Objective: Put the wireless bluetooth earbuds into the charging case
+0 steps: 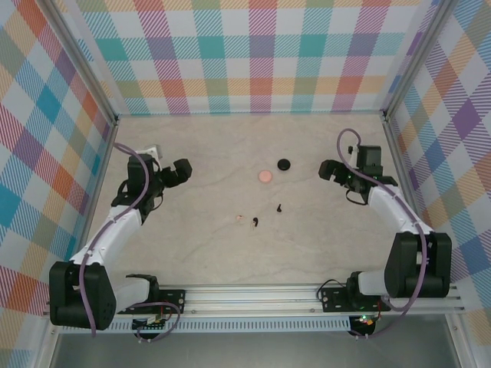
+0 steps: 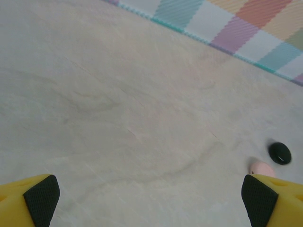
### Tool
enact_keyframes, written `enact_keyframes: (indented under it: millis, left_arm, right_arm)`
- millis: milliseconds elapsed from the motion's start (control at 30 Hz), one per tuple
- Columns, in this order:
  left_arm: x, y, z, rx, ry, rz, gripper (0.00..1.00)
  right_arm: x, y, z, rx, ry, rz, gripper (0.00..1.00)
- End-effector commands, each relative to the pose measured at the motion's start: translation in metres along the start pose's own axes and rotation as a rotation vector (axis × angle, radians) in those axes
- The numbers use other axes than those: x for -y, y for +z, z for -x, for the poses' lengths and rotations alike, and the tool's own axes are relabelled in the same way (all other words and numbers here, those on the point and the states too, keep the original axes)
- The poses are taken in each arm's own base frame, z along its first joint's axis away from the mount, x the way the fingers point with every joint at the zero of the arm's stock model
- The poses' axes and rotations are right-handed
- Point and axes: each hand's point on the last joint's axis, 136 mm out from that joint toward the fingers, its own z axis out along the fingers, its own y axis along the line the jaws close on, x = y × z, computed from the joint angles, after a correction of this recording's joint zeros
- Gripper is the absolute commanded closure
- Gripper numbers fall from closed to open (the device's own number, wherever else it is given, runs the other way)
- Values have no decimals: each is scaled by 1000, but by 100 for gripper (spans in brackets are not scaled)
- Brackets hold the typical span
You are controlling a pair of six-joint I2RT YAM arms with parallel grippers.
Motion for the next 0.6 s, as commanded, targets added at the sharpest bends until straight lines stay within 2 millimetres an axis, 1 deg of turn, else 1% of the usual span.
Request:
enact_keyframes:
  millis: [0,67,100,167,267,367,500,567]
  left_arm:
    - [26,6,-30,-198,-50,-62,0]
    - [43,18,-37,-276,-7,-98,0]
    - [45,22,-46,-330,8,-86,0]
    - [59,36,-55,-393,57,-87,2]
    - [83,60,-64,-473,102,-118,11]
    - [106,86,-72,-526,116,-150,22]
    - [137,122,-85,-605,120,-206,35]
    - [150,138,-89,-634,115,-231,39]
  right_arm:
    - [-26,5,-28,-187,57,64,0]
    - [-43,12,-34,-224,37,112,0]
    - [-49,15,-36,-237,32,125,0]
    - [-66,22,-42,-272,16,165,0]
    - [-85,33,-51,-320,8,208,0]
    - [-98,44,-59,-362,-1,227,2]
    - [-106,58,-68,-402,19,213,11]
    - [-111,65,-71,-423,29,218,21]
